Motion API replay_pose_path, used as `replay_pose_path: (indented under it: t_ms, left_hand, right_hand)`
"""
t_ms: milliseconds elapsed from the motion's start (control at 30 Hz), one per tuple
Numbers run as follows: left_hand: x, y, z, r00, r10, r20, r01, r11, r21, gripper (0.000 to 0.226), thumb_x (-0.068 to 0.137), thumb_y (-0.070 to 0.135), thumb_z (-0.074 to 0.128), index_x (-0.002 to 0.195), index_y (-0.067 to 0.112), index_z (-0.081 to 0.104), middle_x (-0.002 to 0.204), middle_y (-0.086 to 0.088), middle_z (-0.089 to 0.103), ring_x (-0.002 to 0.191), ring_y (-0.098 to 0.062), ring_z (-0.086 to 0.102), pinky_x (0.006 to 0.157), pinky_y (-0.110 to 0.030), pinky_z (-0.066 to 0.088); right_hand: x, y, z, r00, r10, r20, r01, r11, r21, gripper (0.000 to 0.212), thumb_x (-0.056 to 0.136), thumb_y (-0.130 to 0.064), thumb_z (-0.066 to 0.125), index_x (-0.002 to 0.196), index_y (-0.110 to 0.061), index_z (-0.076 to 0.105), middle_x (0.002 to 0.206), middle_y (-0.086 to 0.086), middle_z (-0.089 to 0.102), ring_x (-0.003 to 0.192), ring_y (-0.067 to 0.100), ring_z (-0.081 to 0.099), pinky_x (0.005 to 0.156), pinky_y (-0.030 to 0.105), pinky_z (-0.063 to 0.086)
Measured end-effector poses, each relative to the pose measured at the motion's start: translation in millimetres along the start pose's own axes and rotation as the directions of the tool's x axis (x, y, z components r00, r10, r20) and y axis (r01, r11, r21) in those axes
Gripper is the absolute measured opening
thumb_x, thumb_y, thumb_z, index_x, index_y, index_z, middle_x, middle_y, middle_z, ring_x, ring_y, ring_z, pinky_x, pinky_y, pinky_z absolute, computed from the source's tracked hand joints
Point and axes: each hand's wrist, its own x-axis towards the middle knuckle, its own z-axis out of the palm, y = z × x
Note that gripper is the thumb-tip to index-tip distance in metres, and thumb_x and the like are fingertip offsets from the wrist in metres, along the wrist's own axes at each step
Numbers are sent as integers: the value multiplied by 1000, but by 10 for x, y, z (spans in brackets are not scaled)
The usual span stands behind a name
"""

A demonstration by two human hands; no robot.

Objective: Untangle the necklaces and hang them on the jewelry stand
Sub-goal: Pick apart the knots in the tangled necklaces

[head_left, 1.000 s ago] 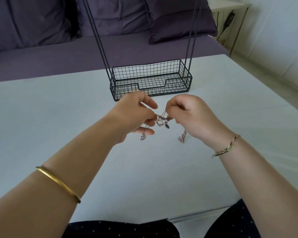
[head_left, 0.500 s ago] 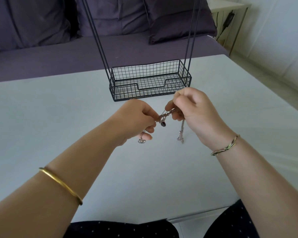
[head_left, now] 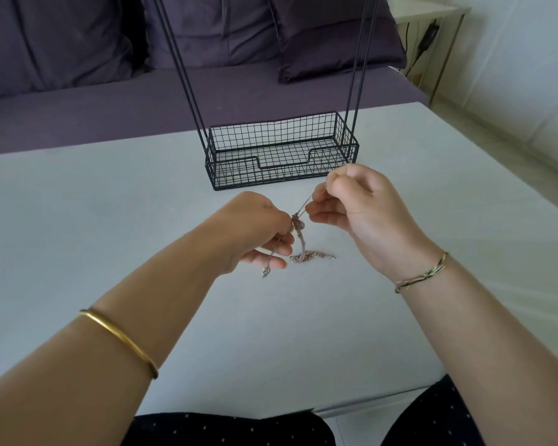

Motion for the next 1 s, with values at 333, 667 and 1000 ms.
replay_pose_path:
  t_ms: [333, 667, 1000]
  left_hand:
    - [31, 0, 17, 953, -187, 240, 267, 889, -371, 18, 89, 3, 42, 79, 6, 58, 66, -4, 63, 47, -10, 49, 42, -17, 38]
    - [18, 40, 94, 947, -177, 269, 274, 881, -386, 9, 86, 9, 60, 78, 7, 63, 59, 1, 47, 44, -5, 36, 39, -13, 29]
    - [2, 53, 98, 974, -138, 181, 213, 833, -511, 14, 91, 8, 54, 79, 6, 60, 69, -6, 63, 50, -11, 58, 46, -18, 47]
  right_hand:
    - [-4, -65, -20, 986, 131, 104, -149, 970, 193, 21, 89, 0, 36, 75, -13, 44, 65, 3, 65, 59, 19, 63, 60, 27, 51]
    - [-23, -99, -45, 994, 50, 95, -67, 981, 184, 9, 92, -7, 56, 87, -14, 58, 62, 2, 61, 46, 13, 26, 57, 22, 42]
    - [-21, -76, -58, 1000, -5, 25, 4, 999, 37, 13, 84, 1, 61, 92, -10, 62, 55, -3, 62, 48, 16, 38, 73, 33, 49]
